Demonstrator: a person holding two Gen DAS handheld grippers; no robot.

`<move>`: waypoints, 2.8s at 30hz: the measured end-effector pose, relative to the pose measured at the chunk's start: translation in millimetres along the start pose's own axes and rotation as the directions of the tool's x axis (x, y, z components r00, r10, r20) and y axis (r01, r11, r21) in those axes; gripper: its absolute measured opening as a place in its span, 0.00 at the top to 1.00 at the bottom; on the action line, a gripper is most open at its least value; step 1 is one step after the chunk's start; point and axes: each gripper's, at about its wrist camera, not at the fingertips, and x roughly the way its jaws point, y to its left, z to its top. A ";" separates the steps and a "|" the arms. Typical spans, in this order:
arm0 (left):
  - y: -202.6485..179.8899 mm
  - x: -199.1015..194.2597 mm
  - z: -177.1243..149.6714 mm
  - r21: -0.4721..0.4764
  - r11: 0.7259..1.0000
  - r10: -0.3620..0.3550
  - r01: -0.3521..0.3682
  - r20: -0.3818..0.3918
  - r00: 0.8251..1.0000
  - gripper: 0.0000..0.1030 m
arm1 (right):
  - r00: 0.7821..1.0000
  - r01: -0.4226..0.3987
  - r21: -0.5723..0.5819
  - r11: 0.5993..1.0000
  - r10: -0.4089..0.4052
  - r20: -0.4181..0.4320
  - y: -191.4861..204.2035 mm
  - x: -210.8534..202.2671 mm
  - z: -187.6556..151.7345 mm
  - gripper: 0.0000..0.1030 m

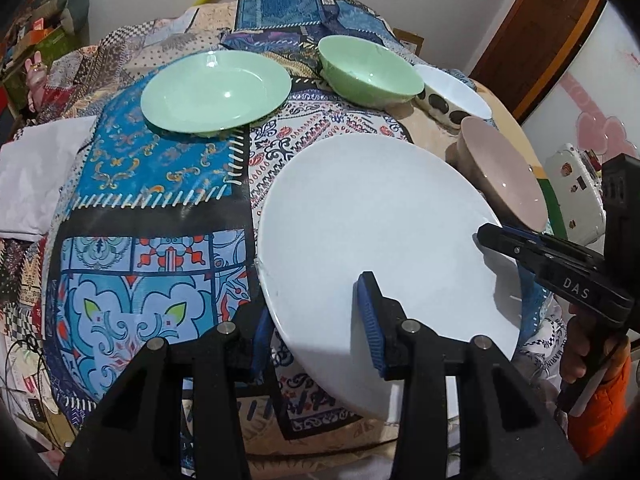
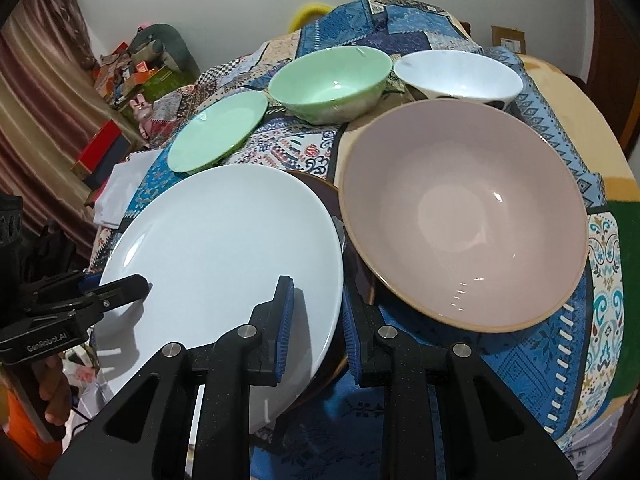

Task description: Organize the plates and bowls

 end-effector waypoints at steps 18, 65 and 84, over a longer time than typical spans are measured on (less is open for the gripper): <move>15.0 28.0 12.3 -0.040 0.999 -0.039 0.037 -0.043 0.998 0.60 | 0.999 0.050 0.021 0.999 -0.050 0.019 1.7 4.3 -1.7 0.79; 53.3 -85.1 61.0 -0.035 0.983 0.184 -0.182 0.301 0.936 0.25 | 0.982 0.052 -0.113 0.992 -0.030 0.189 55.6 -30.7 54.3 0.70; 160.6 -2.9 126.4 -0.134 0.965 0.245 -0.226 0.154 0.957 0.19 | 1.000 0.021 -0.214 0.977 -0.021 0.003 100.2 74.5 116.9 0.60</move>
